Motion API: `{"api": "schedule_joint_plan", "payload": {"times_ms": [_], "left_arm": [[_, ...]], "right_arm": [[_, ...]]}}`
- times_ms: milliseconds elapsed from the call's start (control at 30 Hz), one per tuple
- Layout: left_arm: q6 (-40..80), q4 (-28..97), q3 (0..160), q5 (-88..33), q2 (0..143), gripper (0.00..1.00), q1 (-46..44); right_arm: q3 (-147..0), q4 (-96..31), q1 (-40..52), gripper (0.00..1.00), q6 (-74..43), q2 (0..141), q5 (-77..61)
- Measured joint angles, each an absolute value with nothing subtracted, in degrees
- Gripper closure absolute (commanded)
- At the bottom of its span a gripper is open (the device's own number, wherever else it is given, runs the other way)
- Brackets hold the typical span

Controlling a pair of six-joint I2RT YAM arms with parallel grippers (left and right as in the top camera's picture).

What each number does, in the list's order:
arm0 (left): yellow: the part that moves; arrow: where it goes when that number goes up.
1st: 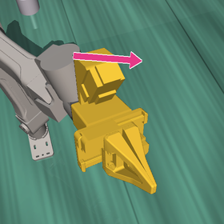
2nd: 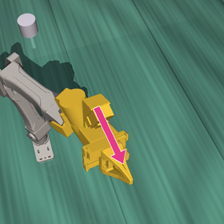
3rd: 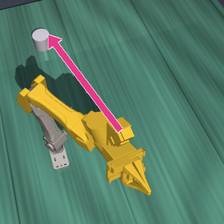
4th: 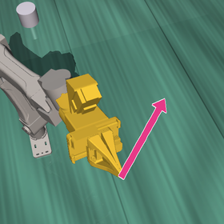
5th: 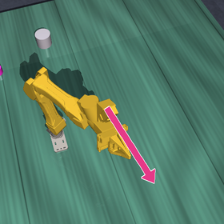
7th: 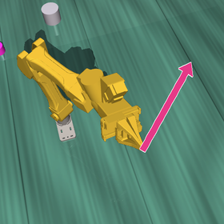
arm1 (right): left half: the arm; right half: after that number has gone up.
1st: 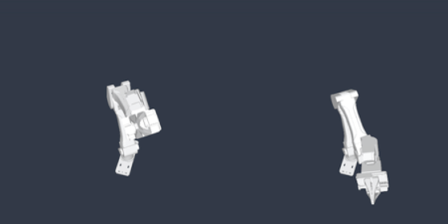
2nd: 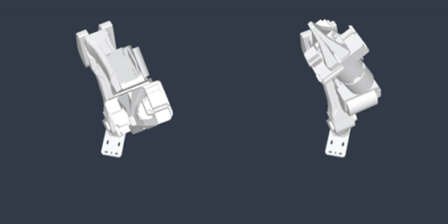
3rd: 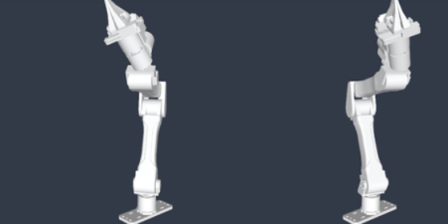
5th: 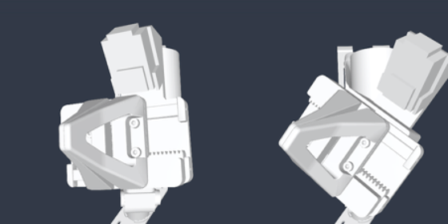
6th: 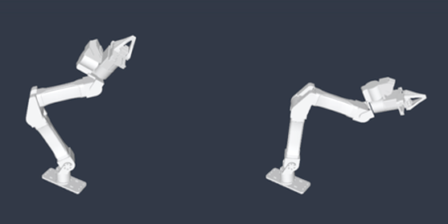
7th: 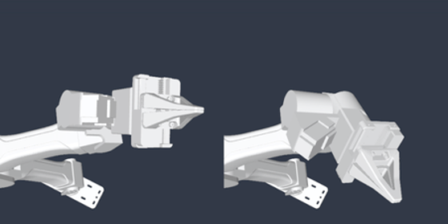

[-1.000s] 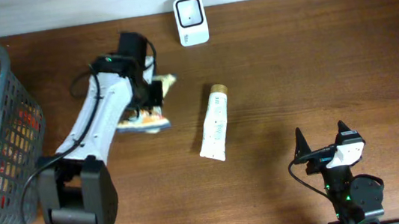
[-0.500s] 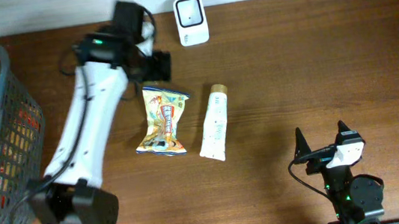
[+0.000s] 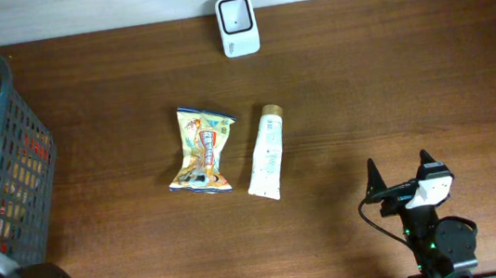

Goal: Scan the item barcode
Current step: 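Pick the green tissue pack from the basket and place it right of the tube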

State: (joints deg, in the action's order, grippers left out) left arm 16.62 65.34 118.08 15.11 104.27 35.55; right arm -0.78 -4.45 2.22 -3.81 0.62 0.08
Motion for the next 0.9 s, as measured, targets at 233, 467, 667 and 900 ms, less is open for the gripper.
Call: {"api": "schedule_joint_plan", "payload": {"times_ms": [233,467,667,900], "left_arm": [[-1.4,54.3,103.6,15.3,113.4,0.13,39.4],[-14.2,38.4,93.8,15.3,115.7,0.09,43.2],[-26.5,33.2,93.2,15.5,121.9,0.23,44.4],[-28.8,29.2,93.1,15.9,123.8,0.86,44.4]], "right_arm": [[-0.8,-4.4,2.2,0.01,-3.8,0.6,0.1],[-0.8,-4.4,2.2,0.01,-3.8,0.6,0.1],[-0.8,-4.4,2.2,0.02,-3.8,0.6,0.1],[-0.8,-4.4,2.2,0.01,-3.8,0.6,0.1]]}}
